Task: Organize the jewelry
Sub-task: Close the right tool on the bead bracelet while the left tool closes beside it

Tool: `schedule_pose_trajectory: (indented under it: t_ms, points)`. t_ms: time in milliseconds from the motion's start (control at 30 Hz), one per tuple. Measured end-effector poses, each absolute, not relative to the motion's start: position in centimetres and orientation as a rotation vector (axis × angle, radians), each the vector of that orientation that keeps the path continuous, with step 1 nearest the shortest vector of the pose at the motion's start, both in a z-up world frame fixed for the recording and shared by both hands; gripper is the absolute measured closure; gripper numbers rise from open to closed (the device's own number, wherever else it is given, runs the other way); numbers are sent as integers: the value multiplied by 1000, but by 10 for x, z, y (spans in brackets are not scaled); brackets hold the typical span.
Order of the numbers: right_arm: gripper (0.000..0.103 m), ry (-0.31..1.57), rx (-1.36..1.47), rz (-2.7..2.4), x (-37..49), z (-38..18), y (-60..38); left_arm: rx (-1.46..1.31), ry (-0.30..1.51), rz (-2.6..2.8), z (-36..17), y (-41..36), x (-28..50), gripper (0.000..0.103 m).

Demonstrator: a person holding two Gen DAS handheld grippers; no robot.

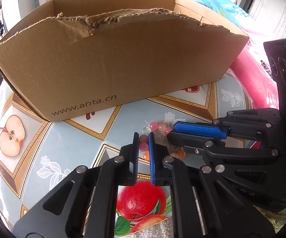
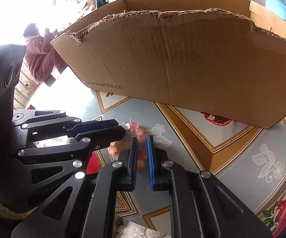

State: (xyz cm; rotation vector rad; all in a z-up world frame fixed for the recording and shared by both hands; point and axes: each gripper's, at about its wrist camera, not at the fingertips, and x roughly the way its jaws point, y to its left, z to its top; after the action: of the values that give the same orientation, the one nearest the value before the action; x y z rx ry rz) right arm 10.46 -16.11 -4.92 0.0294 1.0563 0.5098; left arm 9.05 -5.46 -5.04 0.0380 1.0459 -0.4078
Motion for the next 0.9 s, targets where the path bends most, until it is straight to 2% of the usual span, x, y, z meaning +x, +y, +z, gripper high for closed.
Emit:
schedule_pose_trajectory:
  t_ms: [900]
  points:
    - [93,1065,107,523,106,-53,-179,20,1057,-401,-51,-55,93,94]
